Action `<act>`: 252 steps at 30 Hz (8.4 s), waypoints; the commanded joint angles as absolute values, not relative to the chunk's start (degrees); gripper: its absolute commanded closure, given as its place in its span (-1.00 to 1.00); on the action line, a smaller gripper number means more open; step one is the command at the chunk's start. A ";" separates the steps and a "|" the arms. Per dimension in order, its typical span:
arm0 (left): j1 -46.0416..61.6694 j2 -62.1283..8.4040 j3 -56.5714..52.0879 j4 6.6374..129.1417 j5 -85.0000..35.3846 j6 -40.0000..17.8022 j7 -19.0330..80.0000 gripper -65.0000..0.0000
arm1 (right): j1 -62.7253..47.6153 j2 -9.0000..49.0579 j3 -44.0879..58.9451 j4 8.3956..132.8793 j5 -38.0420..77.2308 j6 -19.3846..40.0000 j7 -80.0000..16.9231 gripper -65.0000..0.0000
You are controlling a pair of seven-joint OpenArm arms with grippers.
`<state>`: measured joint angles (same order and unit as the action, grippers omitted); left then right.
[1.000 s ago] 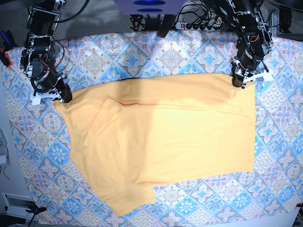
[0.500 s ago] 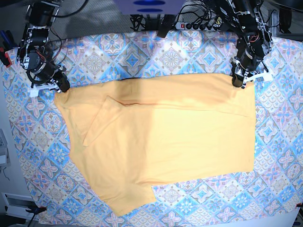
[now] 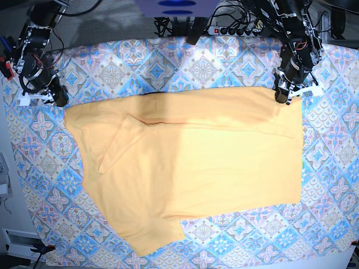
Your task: Fold the T-shirt properly
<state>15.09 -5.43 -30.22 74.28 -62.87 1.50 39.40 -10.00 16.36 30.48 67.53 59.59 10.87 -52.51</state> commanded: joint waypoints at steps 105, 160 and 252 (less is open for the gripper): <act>39.69 -5.23 -30.29 94.73 -62.90 2.95 46.46 1.00 | -21.58 16.48 41.19 68.62 60.70 16.75 -63.52 1.00; 42.68 -6.90 -30.37 94.90 -69.93 1.89 64.04 0.28 | -25.01 16.13 56.04 76.62 52.70 16.75 -63.08 0.52; -18.77 -15.96 -25.36 47.78 -36.88 1.80 39.69 0.28 | 2.68 10.59 23.96 85.49 35.91 16.92 -58.68 0.51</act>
<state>-18.09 -15.53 -25.36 47.20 -36.60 1.91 39.20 1.87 9.85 23.68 84.33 34.89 16.49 -59.57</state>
